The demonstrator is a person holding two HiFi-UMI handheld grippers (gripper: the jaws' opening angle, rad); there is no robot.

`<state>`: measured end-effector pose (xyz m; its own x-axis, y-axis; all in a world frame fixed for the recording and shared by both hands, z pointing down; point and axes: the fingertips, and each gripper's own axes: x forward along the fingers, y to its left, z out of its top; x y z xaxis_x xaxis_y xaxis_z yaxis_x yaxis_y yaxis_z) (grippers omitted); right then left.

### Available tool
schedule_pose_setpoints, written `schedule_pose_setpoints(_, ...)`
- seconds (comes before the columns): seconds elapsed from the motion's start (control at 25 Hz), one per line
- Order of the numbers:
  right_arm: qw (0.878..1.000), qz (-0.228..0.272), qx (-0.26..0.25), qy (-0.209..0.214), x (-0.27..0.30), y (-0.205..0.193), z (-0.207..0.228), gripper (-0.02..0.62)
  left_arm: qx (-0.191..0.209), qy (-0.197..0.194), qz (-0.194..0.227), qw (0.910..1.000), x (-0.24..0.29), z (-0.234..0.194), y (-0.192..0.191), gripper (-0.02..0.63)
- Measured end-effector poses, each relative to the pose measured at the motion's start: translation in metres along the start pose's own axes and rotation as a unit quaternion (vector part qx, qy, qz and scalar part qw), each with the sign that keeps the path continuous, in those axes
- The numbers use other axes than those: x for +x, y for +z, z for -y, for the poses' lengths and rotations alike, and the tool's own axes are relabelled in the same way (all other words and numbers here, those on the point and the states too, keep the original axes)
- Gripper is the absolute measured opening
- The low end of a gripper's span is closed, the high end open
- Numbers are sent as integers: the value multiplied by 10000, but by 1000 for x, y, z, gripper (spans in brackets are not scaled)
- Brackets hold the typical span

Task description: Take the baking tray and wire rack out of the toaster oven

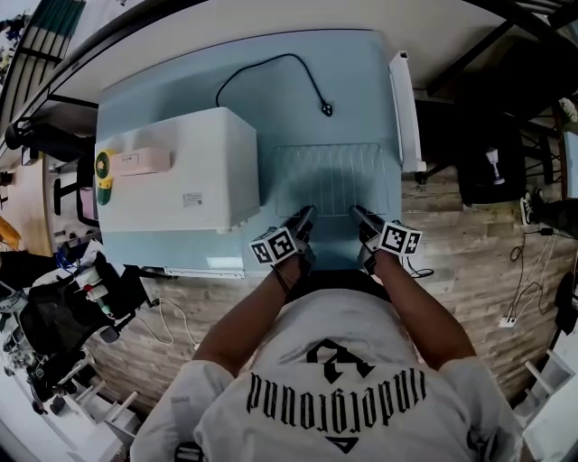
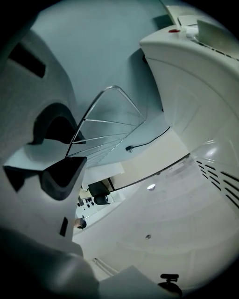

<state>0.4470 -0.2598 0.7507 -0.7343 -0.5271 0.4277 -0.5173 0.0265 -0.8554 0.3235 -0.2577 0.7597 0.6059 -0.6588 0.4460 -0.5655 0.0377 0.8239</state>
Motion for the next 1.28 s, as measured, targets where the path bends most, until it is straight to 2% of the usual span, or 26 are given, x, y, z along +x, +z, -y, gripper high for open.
schedule_pose_setpoints(0.2, 9994, -299, 46, -165, 4, -12, 8, 107, 130, 166, -220, 9995, 0, -10, -5, 112)
schedule_pose_setpoints(0.28, 9989, -448, 11, -143, 8, -20, 7, 156, 149, 143, -362, 9991, 1, -14, -7, 120)
schedule_pose_setpoints(0.36, 9983, -561, -58, -153, 9, -26, 7, 170, 274, 138, -577, 9979, 3, -17, -14, 194)
schedule_pose_setpoints(0.56, 9956, -778, -401, -347, 8, -30, 13, 191, 716, 183, -977, 9925, 3, -13, -25, 220)
schedule_pose_setpoints(0.76, 9892, -1107, -792, -538, 6, -34, 16, 209, 1135, 334, -1365, 9836, 0, -13, -37, 235)
schedule_pose_setpoints(1.08, 9773, -1546, -1171, -847, -2, -48, 26, 218, 1352, 602, -1723, 9739, -3, -19, -51, 244)
schedule_pose_setpoints(1.28, 9758, -1615, -1230, -808, -4, -54, 25, 218, 1399, 711, -1738, 9722, -5, -22, -55, 244)
